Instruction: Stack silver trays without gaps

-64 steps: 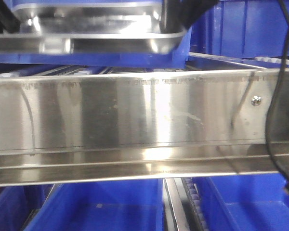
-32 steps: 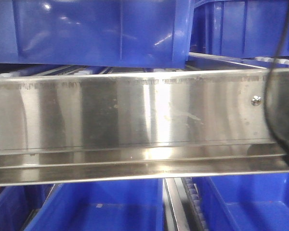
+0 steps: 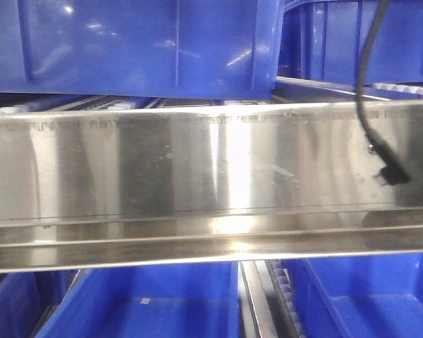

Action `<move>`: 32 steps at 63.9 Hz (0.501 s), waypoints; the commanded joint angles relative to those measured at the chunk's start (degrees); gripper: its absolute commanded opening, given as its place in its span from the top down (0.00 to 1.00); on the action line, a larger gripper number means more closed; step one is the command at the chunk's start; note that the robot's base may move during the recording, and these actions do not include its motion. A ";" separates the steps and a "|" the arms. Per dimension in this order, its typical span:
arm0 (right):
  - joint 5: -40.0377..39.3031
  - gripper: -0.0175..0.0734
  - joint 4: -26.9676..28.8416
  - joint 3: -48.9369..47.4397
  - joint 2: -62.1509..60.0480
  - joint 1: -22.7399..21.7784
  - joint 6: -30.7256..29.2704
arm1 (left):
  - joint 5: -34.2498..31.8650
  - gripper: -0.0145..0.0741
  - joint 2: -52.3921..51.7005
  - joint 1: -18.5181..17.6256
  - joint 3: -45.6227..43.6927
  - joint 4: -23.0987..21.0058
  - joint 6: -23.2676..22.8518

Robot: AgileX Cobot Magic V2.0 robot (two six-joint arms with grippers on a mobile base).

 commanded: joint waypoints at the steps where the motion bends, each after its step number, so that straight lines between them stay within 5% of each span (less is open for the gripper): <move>1: -2.52 0.89 -2.17 -0.75 -0.61 0.13 -0.32 | -3.63 0.86 -0.84 -0.72 -0.69 -0.18 -0.54; 32: -2.62 0.89 -3.90 -0.75 -0.61 0.13 -0.32 | -7.21 0.86 -0.84 -0.72 -0.82 0.54 -0.68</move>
